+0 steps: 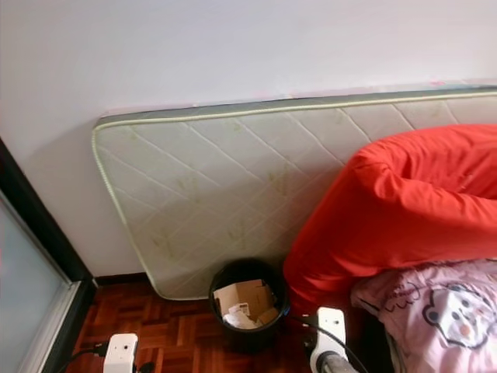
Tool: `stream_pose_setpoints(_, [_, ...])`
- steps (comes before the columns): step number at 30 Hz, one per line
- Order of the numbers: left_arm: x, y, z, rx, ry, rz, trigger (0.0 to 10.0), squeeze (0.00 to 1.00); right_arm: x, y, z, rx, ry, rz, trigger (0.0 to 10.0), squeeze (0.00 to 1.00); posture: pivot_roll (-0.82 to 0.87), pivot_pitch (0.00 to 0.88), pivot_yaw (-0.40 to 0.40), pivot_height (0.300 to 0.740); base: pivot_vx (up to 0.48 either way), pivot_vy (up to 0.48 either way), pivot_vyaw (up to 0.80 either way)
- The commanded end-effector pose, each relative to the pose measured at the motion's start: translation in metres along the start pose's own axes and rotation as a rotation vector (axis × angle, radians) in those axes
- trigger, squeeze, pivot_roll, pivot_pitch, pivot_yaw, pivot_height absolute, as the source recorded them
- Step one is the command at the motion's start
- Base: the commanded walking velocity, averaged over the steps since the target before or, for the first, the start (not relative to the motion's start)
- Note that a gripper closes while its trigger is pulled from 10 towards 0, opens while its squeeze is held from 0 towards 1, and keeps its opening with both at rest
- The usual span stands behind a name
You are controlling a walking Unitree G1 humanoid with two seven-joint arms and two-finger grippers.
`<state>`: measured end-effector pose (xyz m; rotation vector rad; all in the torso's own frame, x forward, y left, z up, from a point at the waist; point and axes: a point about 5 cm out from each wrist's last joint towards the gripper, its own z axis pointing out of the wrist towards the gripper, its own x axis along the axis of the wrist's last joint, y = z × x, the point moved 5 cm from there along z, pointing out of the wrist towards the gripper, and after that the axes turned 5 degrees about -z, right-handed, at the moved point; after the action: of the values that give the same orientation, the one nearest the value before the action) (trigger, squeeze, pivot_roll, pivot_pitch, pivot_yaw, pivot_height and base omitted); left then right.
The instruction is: Clean up the room
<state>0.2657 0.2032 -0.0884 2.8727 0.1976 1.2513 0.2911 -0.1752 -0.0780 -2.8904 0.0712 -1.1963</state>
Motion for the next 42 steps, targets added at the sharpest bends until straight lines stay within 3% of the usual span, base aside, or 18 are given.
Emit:
stream_pose_setpoints(1, [-0.0048, -0.0058, -0.0009, 0.013, -0.031, 0.046, 10.0, 0.00, -0.0015, -0.0024, 0.0002, 0.004, -0.011, -0.011, 10.0, 0.00, -0.03, 0.000, 0.027, 0.726, 0.000, 0.000, -0.79])
stream_pose_setpoints(8, [-0.0059, -0.0068, -0.0012, 0.016, -0.035, 0.050, 10.0, 0.00, -0.0022, -0.0029, 0.0001, 0.007, -0.012, -0.017, 10.0, 0.00, -0.03, 0.000, 0.029, 0.726, 0.000, -0.229, -0.79])
stream_pose_setpoints(42, [-0.0066, -0.0070, -0.0012, 0.019, -0.041, 0.050, 10.0, 0.00, -0.0026, -0.0029, 0.0001, 0.008, -0.019, -0.029, 10.0, 0.00, -0.03, 0.000, 0.025, 0.726, 0.000, 0.000, -0.79])
